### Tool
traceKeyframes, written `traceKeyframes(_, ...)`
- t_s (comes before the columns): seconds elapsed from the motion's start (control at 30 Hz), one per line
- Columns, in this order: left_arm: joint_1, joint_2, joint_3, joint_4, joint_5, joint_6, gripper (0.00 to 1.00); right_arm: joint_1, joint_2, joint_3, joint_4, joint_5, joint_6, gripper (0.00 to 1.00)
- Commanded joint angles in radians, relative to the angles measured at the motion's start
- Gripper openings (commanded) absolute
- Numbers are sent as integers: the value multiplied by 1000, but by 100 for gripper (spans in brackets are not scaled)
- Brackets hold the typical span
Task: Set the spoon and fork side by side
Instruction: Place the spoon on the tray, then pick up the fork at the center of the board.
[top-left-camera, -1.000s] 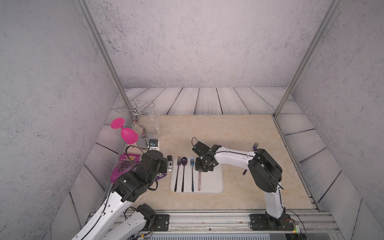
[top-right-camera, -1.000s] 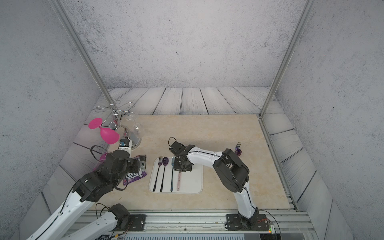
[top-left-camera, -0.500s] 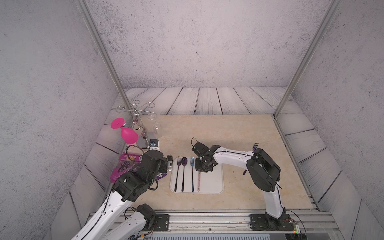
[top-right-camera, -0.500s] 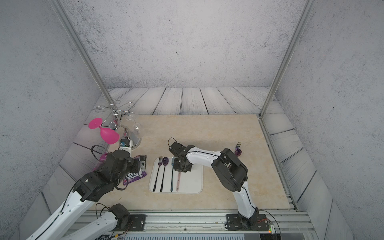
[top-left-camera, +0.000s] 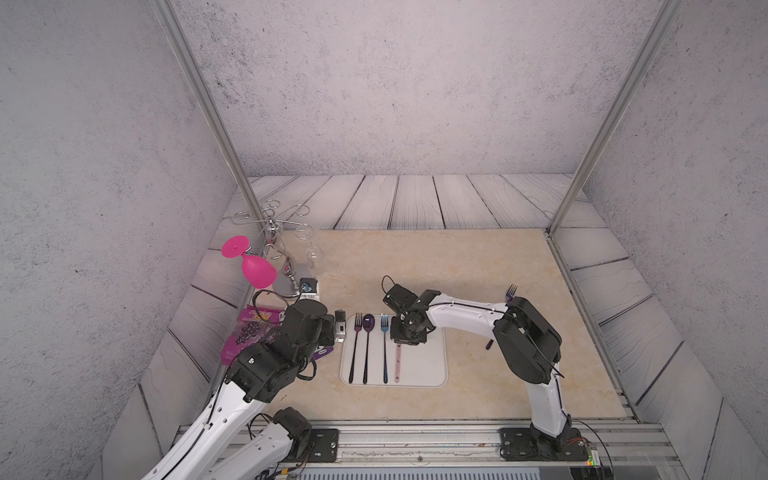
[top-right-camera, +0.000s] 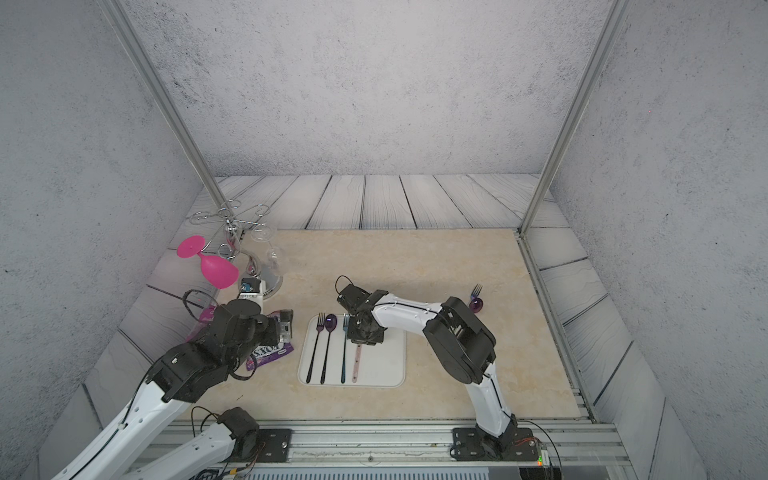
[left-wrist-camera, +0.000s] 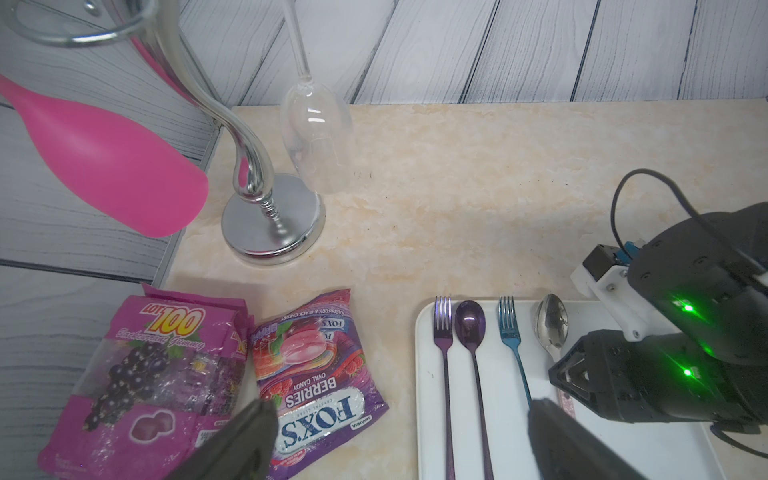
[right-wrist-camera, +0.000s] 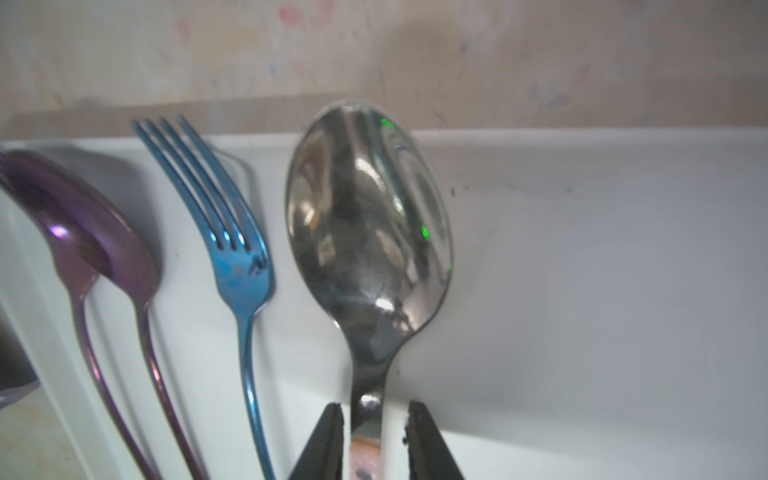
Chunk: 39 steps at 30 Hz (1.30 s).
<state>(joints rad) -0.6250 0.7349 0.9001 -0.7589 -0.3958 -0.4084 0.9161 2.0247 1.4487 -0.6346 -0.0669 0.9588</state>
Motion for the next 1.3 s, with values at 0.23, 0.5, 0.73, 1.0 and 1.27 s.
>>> traceKeyframes(0.23,-1,35,2,11,30,-4,100,-31,-249,-33,-198,194,-146,35)
traceKeyframes(0.5,-1,70,-1,31,116,-42,100,-367,-432,-262,-208,148,-258,34)
traceKeyframes(0.73,-1,73,-10,33,142,-54,100,-705,-386,-319,-122,74,-384,33)
traceKeyframes(1.0,-1,78,-1,22,140,-50,99,-797,-217,-171,-106,120,-404,32)
traceKeyframes(1.27,-1,66,-9,8,119,-46,100,-835,-125,-129,-94,132,-398,31)
